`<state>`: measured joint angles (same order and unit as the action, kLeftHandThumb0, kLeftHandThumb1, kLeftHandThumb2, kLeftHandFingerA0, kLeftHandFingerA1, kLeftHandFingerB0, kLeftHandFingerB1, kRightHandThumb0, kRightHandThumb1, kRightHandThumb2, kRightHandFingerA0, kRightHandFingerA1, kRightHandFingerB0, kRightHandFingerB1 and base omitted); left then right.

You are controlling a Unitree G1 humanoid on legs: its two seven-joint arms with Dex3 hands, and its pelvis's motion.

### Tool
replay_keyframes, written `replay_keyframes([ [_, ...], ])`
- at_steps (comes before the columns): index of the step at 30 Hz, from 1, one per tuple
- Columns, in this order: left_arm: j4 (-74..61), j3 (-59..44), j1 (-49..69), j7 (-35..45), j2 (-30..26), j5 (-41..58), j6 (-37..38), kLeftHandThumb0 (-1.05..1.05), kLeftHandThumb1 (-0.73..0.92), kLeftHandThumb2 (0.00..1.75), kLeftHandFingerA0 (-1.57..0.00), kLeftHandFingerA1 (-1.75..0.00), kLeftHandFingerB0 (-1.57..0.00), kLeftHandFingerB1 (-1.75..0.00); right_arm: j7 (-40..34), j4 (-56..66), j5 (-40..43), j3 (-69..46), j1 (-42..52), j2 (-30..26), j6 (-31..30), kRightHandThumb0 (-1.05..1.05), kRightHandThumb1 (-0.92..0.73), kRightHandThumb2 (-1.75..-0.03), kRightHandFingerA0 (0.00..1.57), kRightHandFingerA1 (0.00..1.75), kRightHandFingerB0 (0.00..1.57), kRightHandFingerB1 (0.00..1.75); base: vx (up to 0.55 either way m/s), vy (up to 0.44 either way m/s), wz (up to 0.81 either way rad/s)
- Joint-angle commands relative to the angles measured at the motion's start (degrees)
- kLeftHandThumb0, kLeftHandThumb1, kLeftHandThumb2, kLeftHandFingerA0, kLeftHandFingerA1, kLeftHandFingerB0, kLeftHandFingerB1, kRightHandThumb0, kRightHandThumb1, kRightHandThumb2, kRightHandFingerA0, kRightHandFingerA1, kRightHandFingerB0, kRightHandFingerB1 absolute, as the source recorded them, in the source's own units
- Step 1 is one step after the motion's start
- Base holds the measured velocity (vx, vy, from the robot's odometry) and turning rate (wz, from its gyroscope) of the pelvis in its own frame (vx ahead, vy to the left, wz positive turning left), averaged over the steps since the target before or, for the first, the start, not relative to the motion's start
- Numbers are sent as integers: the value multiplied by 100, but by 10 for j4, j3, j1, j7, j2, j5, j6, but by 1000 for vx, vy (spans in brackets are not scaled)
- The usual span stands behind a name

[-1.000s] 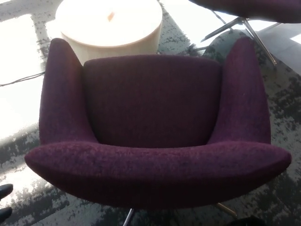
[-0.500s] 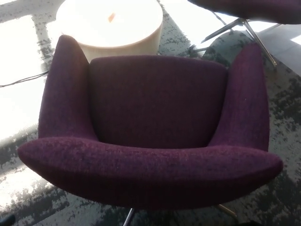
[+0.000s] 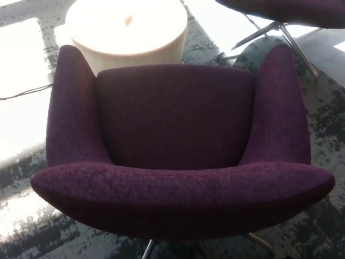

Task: The robot stands in front of a sofa and uses its left hand to push the left side of the sofa

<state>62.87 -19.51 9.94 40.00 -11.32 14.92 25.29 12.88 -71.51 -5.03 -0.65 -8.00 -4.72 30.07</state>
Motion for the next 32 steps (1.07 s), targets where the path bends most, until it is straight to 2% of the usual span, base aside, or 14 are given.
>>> replay_keyframes([
  [1,27,16,6,-30,-8,-29,47,-90,74,114,0,-38,-17,-28,-4,1,-2,1,13,-4,1,-105,-81,-85,20,126,25,118,0,0,0],
  [2,29,18,7,-30,-9,-27,50,-90,92,69,-13,-31,-10,-25,-3,2,-3,2,15,-6,6,-105,-82,-85,19,126,25,118,0,0,0],
  [3,31,18,7,-30,-9,-26,51,-90,92,69,-13,-31,-10,-25,-2,3,-4,2,16,-6,7,-105,-82,-85,19,126,25,118,0,0,0],
  [4,34,19,7,-30,-10,-26,52,-90,74,114,-5,-42,-13,-30,-3,2,-4,3,17,-6,5,-105,-81,-85,19,126,25,118,0,0,0],
  [6,36,20,8,-30,-12,-25,52,-86,72,113,-5,-42,-9,-30,-4,2,-6,4,18,-5,3,-105,-81,-85,19,126,25,119,0,0,0],
  [8,41,20,7,-27,-14,-24,61,-92,77,115,-9,-26,-9,-26,-4,3,-5,4,18,-3,0,-105,-82,-84,28,119,27,111,0,0,0],
  [10,43,22,7,-26,-15,-24,61,-92,77,115,-9,-31,-10,-26,-3,3,-4,4,18,-3,-2,-105,-80,-84,19,127,25,119,0,0,0],
  [11,44,24,7,-27,-17,-26,60,-91,78,116,-1,-35,-13,-26,-6,3,-7,6,18,-4,-2,-105,-83,-81,24,119,29,113,0,0,0],
  [14,43,29,8,-30,-20,-28,53,-85,78,115,-7,-42,-10,-29,-11,4,-12,11,18,-5,1,-105,-81,-85,22,128,26,120,0,0,0],
  [21,45,31,7,-29,-19,-24,58,-87,78,115,-4,-34,-12,-29,-3,2,-6,5,18,-3,2,-105,-81,-80,25,123,30,117,0,0,0],
  [27,46,36,8,-32,-20,-27,53,-87,77,114,-4,-41,-13,-29,-9,4,-15,10,19,-5,1,-105,-82,-81,27,124,31,117,0,0,0],
  [28,46,41,7,-35,-22,-33,60,-91,86,78,-9,-31,-10,-22,-10,1,-18,11,16,-6,1,-105,-80,-84,25,129,29,120,0,0,0],
  [29,46,41,6,-35,-22,-32,61,-80,71,112,0,-39,-10,-30,-9,1,-17,11,15,-6,1,-105,-81,-81,27,122,31,116,0,0,0],
  [32,45,42,5,-38,-22,-32,61,-91,78,115,0,-38,-16,-27,-6,2,-14,9,13,-6,-3,-105,-81,-80,27,122,31,116,0,0,0],
])
